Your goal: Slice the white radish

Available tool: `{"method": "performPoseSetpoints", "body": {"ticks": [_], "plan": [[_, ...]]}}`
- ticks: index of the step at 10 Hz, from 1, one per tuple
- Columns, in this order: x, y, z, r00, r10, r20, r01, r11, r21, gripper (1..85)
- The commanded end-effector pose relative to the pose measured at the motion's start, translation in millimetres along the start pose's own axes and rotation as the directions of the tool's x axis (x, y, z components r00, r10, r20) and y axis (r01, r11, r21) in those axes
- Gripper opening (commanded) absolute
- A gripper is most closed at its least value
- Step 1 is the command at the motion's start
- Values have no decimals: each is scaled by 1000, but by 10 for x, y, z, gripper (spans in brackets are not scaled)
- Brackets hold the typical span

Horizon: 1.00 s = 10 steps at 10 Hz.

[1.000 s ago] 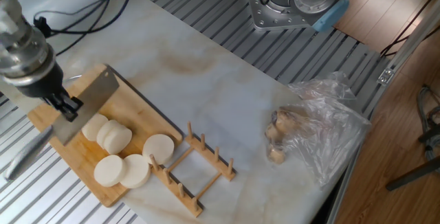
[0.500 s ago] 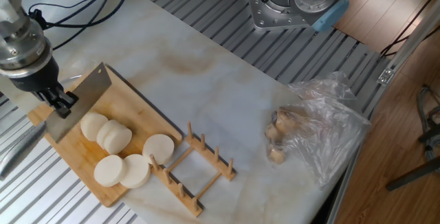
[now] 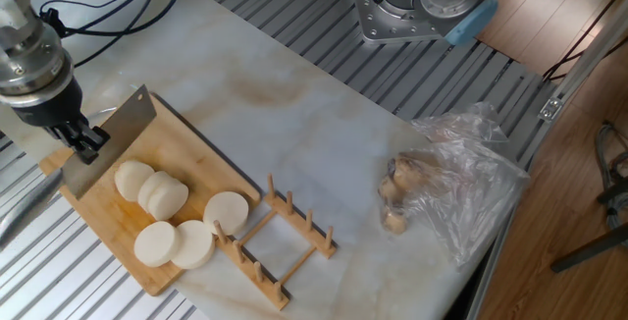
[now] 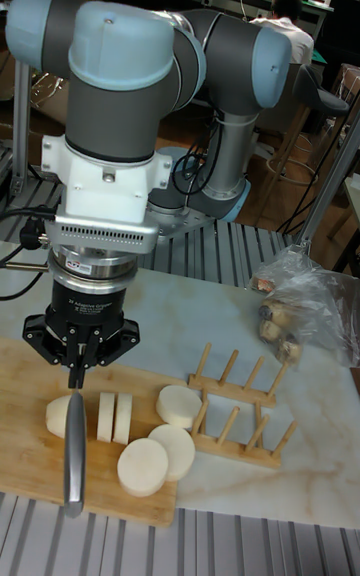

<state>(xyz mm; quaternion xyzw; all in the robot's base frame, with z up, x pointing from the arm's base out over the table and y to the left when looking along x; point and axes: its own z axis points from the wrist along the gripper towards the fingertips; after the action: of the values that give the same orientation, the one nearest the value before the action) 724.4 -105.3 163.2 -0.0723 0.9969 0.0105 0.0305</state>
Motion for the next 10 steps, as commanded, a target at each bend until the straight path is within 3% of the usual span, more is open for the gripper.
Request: {"method": "performPoseSetpoints", "body": {"ticks": [1, 4, 5, 6, 10], "plan": [[-3, -38, 31, 1000, -19, 1, 19, 999, -43, 13], [-91, -179, 306, 999, -8, 33, 10, 999, -43, 13], [-91, -181, 317, 999, -2, 32, 4, 999, -43, 13], [-67, -122, 322, 1000, 9, 24, -7, 998, -68, 13], [-59, -88, 415, 999, 18, 47, -13, 995, -103, 13]]}}
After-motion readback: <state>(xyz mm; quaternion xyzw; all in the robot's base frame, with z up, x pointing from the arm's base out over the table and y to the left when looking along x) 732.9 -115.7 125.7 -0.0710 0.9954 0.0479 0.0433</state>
